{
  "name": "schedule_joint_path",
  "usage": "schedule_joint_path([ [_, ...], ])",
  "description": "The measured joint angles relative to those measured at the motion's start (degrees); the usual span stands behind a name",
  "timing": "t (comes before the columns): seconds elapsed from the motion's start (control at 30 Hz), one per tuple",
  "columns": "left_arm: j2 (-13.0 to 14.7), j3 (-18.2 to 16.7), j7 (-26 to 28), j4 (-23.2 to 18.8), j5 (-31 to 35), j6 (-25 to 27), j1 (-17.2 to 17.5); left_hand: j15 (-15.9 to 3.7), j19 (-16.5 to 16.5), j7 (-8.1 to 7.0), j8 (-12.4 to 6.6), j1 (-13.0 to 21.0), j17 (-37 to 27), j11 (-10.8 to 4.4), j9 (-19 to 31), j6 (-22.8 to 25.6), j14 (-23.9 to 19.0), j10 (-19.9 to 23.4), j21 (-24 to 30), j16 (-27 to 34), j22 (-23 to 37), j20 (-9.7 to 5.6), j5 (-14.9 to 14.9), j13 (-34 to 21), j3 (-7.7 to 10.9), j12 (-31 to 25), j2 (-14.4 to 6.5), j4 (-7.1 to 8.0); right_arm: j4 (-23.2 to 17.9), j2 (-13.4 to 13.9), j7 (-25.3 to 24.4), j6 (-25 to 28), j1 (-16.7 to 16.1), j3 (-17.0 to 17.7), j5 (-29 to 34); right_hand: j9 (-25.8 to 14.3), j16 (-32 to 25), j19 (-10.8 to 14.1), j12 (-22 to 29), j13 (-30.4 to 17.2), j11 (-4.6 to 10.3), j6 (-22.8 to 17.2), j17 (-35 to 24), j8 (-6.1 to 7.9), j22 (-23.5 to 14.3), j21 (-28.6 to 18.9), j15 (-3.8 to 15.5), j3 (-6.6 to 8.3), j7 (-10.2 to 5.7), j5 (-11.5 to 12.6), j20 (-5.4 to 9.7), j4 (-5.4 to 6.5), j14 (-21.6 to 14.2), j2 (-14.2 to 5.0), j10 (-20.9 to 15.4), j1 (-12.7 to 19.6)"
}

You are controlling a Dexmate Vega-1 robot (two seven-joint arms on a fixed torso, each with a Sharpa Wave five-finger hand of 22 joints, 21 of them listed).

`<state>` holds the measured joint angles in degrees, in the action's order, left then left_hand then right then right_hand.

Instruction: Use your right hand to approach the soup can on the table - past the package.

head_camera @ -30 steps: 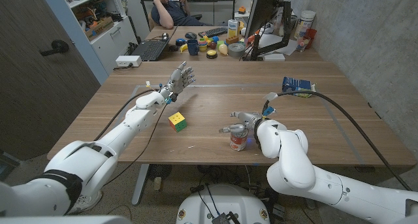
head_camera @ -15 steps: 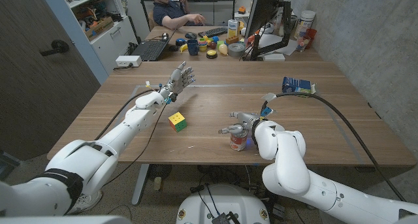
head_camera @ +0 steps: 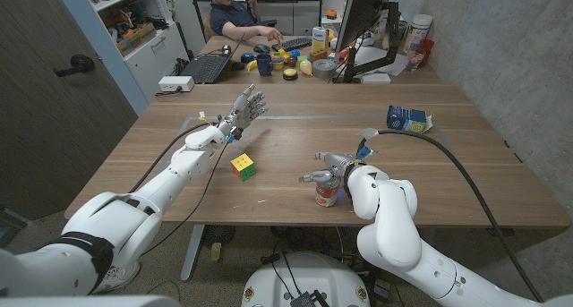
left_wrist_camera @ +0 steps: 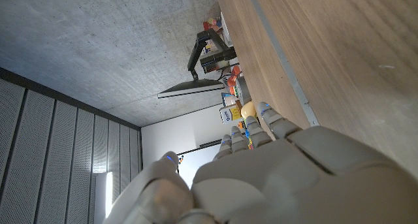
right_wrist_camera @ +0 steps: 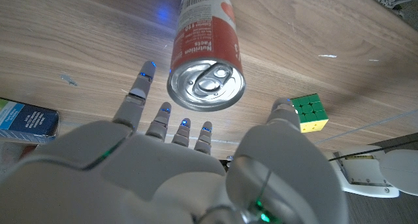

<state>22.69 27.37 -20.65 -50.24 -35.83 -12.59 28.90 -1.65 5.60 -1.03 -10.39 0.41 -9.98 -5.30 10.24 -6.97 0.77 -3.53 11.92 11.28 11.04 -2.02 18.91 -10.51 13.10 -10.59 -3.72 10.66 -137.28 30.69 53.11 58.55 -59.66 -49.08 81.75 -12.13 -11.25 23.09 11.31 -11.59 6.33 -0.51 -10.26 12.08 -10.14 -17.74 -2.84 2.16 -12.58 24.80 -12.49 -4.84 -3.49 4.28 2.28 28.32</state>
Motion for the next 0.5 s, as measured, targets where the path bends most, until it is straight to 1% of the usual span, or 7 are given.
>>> schedule_joint_path([
  [0.03, 0.0, 0.0, 0.0, 0.0, 0.0, 0.0, 0.0, 0.0, 0.0, 0.0, 0.02, 0.0, 0.0, 0.0, 0.0, 0.0, 0.0, 0.0, 0.0, 0.0, 0.0, 0.0, 0.0, 0.0, 0.0, 0.0, 0.0, 0.0, 0.02, -0.16, 0.0, 0.0, -0.2, 0.23, 0.0, 0.0, 0.0, 0.0, 0.0, 0.0, 0.0, 0.0, 0.0, 0.0, 0.0, 0.0, 0.0, 0.0, 0.0, 0.0, 0.0, 0.0, 0.0, 0.0, 0.0, 0.0],
  [0.13, 0.01, -0.01, 0.0, -0.14, 0.0, -0.01, 0.04, 0.0, 0.0, 0.0, 0.03, 0.0, 0.0, 0.0, 0.0, 0.0, 0.0, 0.0, 0.0, 0.0, 0.0, 0.0, 0.0, 0.0, 0.0, 0.0, 0.0, 0.0, 0.25, -1.53, 0.27, -2.53, -1.86, 2.07, 1.08, 0.0, 0.0, 0.0, 0.0, 0.0, 0.0, 0.0, 0.0, 0.0, 0.0, 0.0, 0.0, 0.0, 0.0, 0.0, 0.0, 0.0, 0.0, 0.0, 0.0, 0.0],
  [0.3, 0.03, -0.01, 0.02, -0.37, 0.0, -0.02, 0.14, 0.0, 0.0, 0.0, 0.03, 0.0, 0.0, 0.0, 0.0, 0.0, 0.0, 0.0, 0.0, 0.0, 0.0, 0.0, 0.0, 0.0, 0.0, 0.0, 0.0, 0.0, 0.51, -3.42, 0.5, -5.32, -4.01, 4.47, 2.26, 0.0, 0.0, 0.0, 0.0, 0.0, 0.0, 0.0, 0.0, 0.0, 0.0, 0.39, 0.0, -0.16, 0.0, 0.0, 0.0, -0.16, 0.0, 0.28, 0.0, 0.31],
  [0.33, 0.04, -0.01, 0.04, -0.42, 0.0, -0.02, 0.15, 0.0, 0.0, 0.0, 0.03, 0.0, 0.0, 0.0, 0.0, 0.0, 0.0, 0.0, 0.0, 0.0, 0.0, 0.0, 0.0, 0.0, 0.0, 0.0, 0.0, 0.0, 0.54, -3.69, 0.52, -5.74, -4.32, 4.8, 2.42, 0.0, 0.0, 0.0, 0.0, 0.0, 0.0, 0.0, 0.0, 0.0, 0.0, 0.39, 0.0, -0.16, 0.0, 0.0, 0.0, -0.16, 0.0, -0.03, 0.0, 0.62],
  [0.5, 0.14, -0.01, 0.25, -0.82, 0.0, -0.02, 0.28, 0.0, 0.0, 0.0, 0.03, 0.0, 0.0, 0.0, 0.0, 0.0, 0.0, 0.0, 0.0, 0.0, 0.0, 0.0, 0.0, 0.0, 0.0, 0.0, 0.0, 0.0, 0.7, -5.03, 0.56, -7.81, -5.76, 6.39, 3.13, 0.01, 0.0, -0.01, 0.0, 0.0, 0.0, -0.06, 0.0, 0.0, 0.0, 0.39, 0.0, -0.16, 0.06, 0.0, 0.0, -0.16, 0.0, -0.02, 0.0, 0.61],
])
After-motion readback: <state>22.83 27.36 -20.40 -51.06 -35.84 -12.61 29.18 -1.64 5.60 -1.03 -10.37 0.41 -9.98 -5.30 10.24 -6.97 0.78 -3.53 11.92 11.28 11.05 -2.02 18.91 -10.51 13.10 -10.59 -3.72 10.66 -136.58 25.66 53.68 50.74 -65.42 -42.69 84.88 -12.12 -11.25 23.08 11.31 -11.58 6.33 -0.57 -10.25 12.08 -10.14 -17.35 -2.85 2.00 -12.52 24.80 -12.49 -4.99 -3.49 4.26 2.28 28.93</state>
